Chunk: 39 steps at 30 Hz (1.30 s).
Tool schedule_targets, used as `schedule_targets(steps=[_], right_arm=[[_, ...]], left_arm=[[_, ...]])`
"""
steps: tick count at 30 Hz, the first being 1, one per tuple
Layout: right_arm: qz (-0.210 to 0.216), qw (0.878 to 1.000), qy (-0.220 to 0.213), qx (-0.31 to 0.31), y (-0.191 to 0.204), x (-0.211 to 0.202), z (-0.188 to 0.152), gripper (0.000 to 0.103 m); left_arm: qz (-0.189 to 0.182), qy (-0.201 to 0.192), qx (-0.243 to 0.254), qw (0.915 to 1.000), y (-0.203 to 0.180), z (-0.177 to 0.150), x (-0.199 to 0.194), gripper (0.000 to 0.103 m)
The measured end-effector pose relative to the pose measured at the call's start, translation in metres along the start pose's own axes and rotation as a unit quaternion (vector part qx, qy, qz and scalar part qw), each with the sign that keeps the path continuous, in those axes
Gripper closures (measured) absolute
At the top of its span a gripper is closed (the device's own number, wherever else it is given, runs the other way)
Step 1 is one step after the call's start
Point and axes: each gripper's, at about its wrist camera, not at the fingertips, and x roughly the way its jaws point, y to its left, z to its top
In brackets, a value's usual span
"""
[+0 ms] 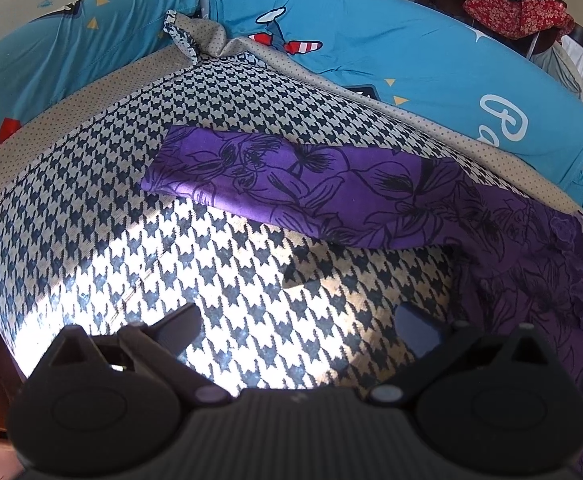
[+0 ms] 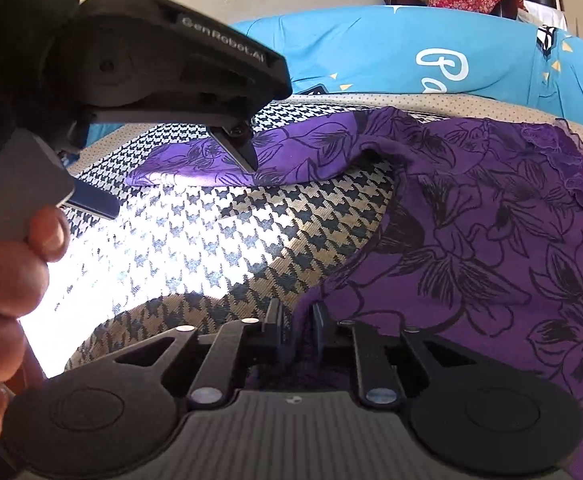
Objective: Fold clothes
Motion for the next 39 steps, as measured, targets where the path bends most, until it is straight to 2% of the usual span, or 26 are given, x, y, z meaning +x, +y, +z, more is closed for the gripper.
schedule_targets(steps=[4, 7, 9, 13, 15, 19, 23, 27, 31, 36, 39], right_arm=[[0.022, 0.999, -0.001, -0.029, -0.005, -0.034, -0.01, 0.08], [0.029, 0.999, 0.009, -0.045, -0.014, -0.062, -0.031, 0.073], [0.027, 0.998, 0.016, -0.055, -0.021, -0.082, -0.048, 0.065], [0.015, 0.996, 0.031, -0.078, -0.03, -0.112, -0.081, 0.06], [0.013, 0.996, 0.038, -0.081, -0.035, -0.12, -0.091, 0.056], [0.016, 0.996, 0.04, -0.077, -0.036, -0.125, -0.097, 0.056], [0.031, 0.992, 0.026, -0.116, -0.023, -0.128, -0.096, 0.056], [0.055, 0.982, 0.025, -0.177, -0.004, -0.121, -0.097, 0.055], [0.029, 0.971, 0.044, -0.234, 0.007, -0.107, -0.107, 0.053], [0.012, 0.953, 0.036, -0.3, 0.016, -0.102, -0.121, 0.039], [0.002, 0.94, 0.031, -0.339, 0.022, -0.099, -0.13, 0.041]], left_arm=[[-0.018, 0.006, 0.039, 0.9991, -0.016, -0.008, 0.0, 0.0], [-0.027, 0.005, 0.061, 0.9978, -0.025, -0.014, -0.002, 0.0], [-0.031, 0.006, 0.073, 0.9969, -0.03, -0.017, -0.002, 0.0], [-0.036, 0.012, 0.073, 0.9966, -0.033, -0.019, 0.0, 0.0], [-0.04, 0.017, 0.072, 0.9964, -0.034, -0.02, 0.002, 0.0], [-0.043, 0.027, 0.074, 0.9959, -0.037, -0.022, 0.006, 0.0], [-0.04, 0.026, 0.082, 0.9955, -0.038, -0.024, 0.007, 0.0], [-0.035, 0.03, 0.084, 0.9954, -0.036, -0.024, 0.01, 0.0], [-0.03, 0.032, 0.084, 0.9955, -0.034, -0.025, 0.012, 0.0], [-0.028, 0.034, 0.081, 0.9958, -0.033, -0.025, 0.013, 0.0], [-0.028, 0.033, 0.086, 0.9954, -0.035, -0.026, 0.013, 0.0]])
